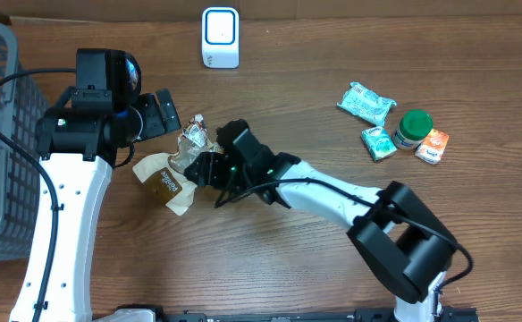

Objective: Scan the item barcode
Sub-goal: 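Move the right gripper to the clear snack bag and grasp it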

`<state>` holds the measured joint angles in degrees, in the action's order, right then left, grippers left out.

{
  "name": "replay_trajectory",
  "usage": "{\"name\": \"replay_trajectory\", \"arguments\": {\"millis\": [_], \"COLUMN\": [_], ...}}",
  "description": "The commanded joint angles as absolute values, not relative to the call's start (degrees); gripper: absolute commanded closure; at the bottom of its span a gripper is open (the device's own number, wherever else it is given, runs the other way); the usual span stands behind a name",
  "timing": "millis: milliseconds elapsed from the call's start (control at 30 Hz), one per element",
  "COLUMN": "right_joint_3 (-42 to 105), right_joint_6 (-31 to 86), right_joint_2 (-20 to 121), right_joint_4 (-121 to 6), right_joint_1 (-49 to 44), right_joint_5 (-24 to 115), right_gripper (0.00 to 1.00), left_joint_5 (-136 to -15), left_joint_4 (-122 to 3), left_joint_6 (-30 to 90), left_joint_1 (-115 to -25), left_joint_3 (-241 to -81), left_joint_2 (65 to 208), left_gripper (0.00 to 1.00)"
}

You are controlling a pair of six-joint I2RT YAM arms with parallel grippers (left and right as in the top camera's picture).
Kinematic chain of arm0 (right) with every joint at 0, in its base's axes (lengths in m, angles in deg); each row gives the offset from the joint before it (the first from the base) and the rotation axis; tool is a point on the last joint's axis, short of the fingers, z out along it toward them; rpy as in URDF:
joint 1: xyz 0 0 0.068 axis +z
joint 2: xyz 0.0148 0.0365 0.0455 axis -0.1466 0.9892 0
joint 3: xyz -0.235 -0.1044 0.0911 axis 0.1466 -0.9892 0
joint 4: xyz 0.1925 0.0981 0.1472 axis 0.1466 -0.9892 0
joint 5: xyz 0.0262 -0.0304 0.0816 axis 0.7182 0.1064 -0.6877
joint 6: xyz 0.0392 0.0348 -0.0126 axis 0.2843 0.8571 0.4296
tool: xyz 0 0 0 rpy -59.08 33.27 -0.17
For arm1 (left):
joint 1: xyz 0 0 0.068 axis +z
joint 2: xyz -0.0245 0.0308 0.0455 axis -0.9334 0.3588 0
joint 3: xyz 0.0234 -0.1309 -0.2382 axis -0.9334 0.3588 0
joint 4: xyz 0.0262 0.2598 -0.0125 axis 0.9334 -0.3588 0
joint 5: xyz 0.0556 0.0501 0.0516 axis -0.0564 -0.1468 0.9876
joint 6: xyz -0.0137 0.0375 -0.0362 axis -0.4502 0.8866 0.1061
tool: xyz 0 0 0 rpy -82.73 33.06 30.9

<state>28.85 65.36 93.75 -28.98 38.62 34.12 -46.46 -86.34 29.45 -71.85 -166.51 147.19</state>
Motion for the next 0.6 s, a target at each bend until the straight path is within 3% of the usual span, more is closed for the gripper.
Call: {"name": "replay_trajectory", "arguments": {"millis": [0, 300, 567], "right_joint_3": [28.63, 28.65, 28.72], "right_joint_6": [66.91, 69.16, 69.23], "right_joint_2": [97.58, 99.5, 99.52], "right_joint_4": [-25.53, -23.69, -22.16], "right_joint_1": [38.99, 38.9, 39.29], "right_joint_5": [37.42, 36.03, 39.28], "right_gripper": [0.37, 0.47, 0.38], "left_joint_5": [-46.09, -46.09, -46.09], "left_joint_4": [-86.32, -86.32, -86.32], "left_joint_6": [30.74, 30.74, 30.74], "left_joint_1": [-71.59, -71.59, -71.59], "left_joint_3": [-167.36, -167.36, -167.36], "left_joint_2": [147.06, 147.06, 147.06], "left_gripper": [0.01, 0.01, 0.01]}}
